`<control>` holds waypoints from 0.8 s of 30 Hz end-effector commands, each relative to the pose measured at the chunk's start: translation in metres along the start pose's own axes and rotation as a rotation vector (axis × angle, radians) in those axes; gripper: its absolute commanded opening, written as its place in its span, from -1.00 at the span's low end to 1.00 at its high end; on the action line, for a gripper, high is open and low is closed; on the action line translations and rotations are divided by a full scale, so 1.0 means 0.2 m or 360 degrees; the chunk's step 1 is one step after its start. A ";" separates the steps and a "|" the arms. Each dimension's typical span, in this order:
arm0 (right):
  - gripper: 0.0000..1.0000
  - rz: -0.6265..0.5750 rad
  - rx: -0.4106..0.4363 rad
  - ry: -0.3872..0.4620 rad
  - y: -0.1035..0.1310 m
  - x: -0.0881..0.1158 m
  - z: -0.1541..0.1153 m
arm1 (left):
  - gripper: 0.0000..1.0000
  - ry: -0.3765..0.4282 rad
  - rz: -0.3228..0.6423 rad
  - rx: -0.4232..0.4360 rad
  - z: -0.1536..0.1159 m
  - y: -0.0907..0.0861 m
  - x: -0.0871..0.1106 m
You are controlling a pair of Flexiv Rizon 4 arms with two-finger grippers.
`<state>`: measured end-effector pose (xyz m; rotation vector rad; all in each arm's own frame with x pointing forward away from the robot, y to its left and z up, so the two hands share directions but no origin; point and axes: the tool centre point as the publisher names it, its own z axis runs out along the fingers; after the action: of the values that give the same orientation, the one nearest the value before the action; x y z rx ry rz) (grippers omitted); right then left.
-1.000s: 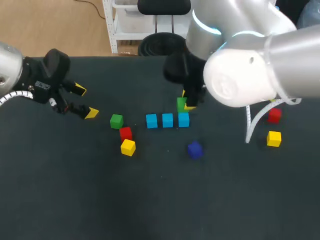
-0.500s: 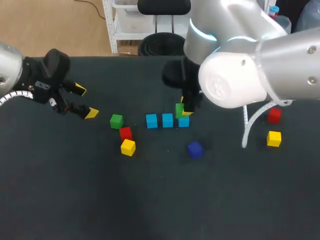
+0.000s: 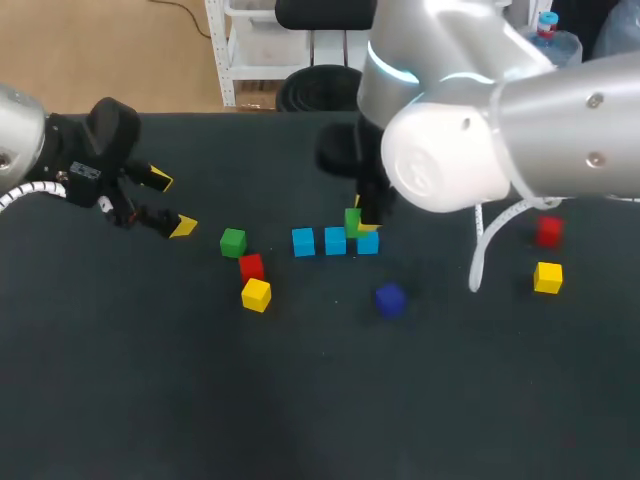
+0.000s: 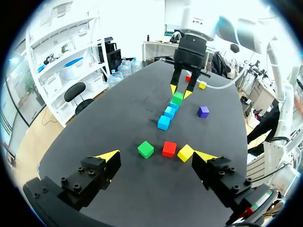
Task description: Place the blue cubes, place green cubes on the blue cubes, place the yellow cubes on the green cubes, then place the red cubes on the yellow cubes, and place purple cube on the red cubes.
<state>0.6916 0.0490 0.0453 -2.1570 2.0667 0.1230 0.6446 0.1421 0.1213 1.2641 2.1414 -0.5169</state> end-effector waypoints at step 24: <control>-1.00 -0.0030 -0.0061 0.0051 -0.06 -0.03 0.05 | 1.00 -0.0012 0.0005 0.0001 0.00 0.00 0.01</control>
<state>0.7014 0.0557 0.0355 -2.2098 2.0759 0.1269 0.6446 0.1421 0.1213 1.2640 2.1414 -0.5169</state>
